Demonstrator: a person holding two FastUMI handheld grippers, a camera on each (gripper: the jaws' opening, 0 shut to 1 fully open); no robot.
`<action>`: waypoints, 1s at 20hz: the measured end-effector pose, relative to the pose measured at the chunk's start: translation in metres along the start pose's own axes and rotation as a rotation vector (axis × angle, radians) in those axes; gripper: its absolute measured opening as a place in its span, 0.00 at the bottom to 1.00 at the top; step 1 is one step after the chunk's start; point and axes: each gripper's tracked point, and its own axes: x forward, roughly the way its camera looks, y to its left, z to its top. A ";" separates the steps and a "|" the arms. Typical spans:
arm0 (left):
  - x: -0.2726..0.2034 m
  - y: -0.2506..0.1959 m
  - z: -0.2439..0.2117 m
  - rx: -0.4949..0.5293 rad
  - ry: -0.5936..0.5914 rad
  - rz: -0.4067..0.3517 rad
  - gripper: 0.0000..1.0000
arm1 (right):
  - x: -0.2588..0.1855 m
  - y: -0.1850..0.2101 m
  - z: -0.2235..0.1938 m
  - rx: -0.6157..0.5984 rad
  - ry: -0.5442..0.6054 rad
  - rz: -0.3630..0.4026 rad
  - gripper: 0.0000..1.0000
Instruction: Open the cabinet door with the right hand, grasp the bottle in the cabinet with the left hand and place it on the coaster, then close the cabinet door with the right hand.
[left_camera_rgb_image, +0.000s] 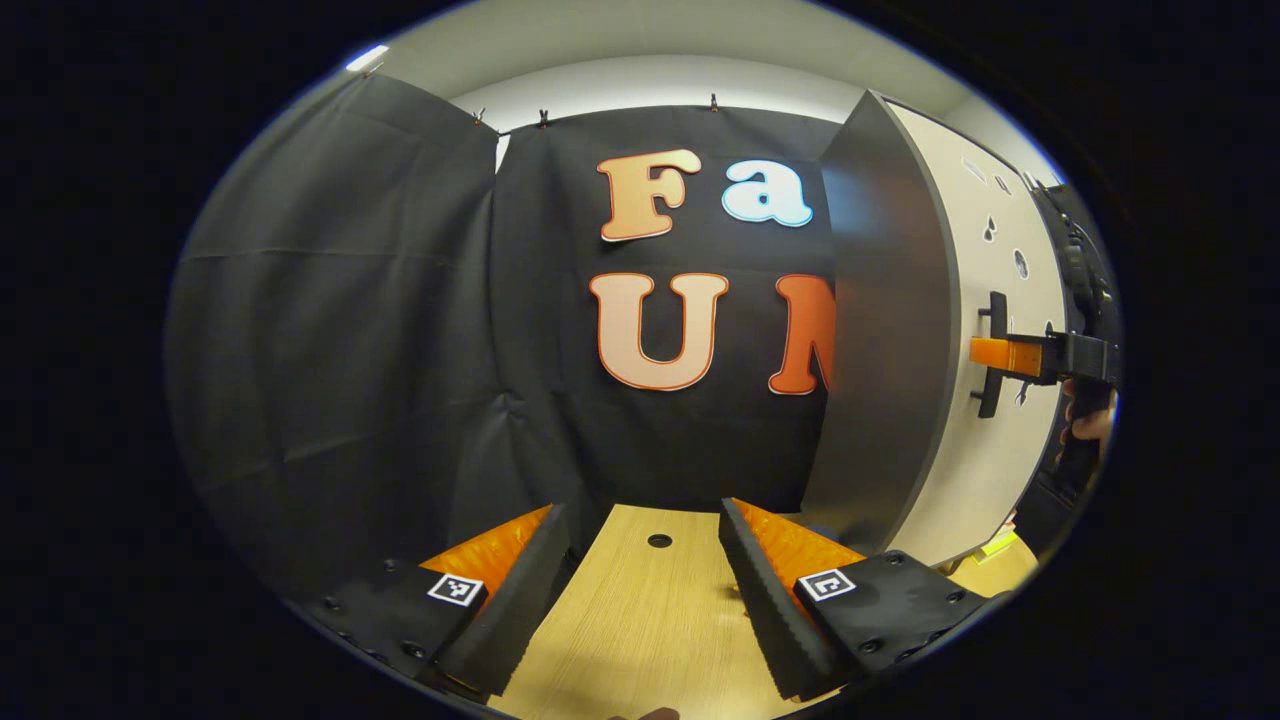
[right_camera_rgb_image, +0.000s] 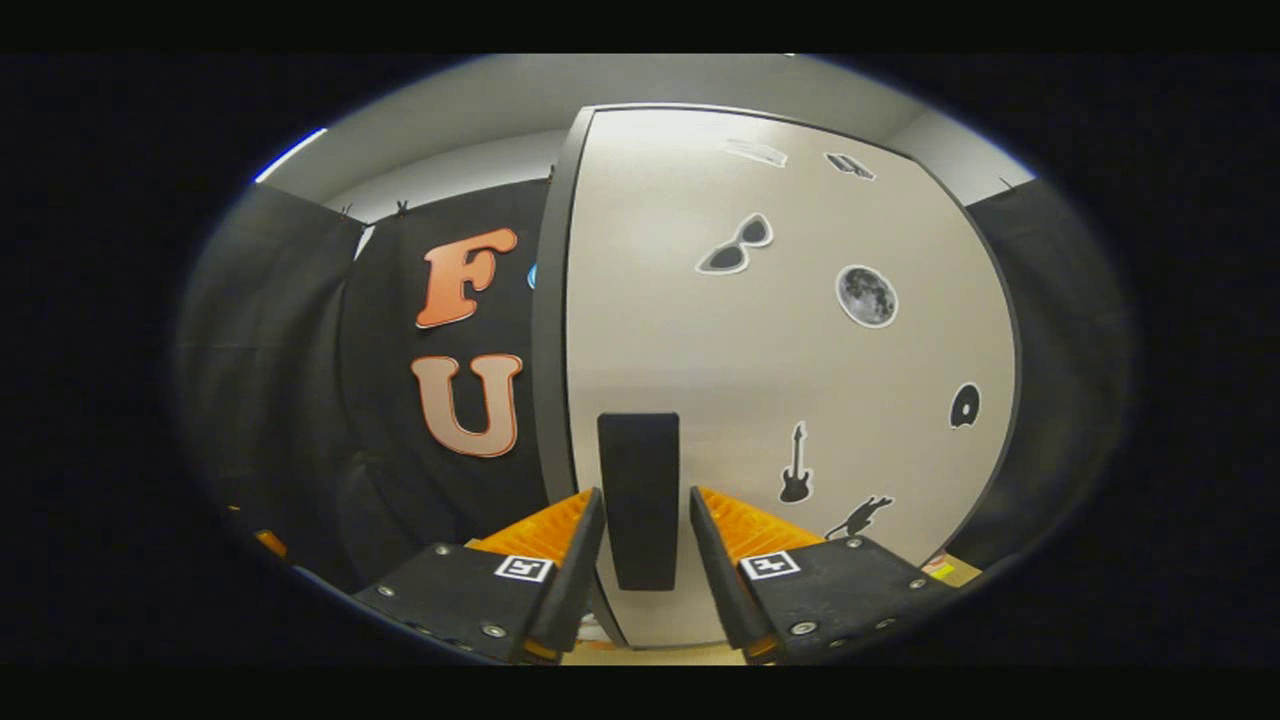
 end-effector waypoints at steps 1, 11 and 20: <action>0.000 0.002 -0.002 0.004 0.006 0.003 0.99 | -0.001 0.000 0.001 0.012 -0.002 -0.005 0.40; -0.018 0.015 -0.008 0.012 0.006 -0.027 0.99 | -0.026 -0.002 0.006 0.035 0.022 -0.032 0.25; -0.064 -0.006 -0.016 0.005 0.013 -0.150 0.99 | -0.118 -0.038 0.010 0.049 0.031 -0.179 0.20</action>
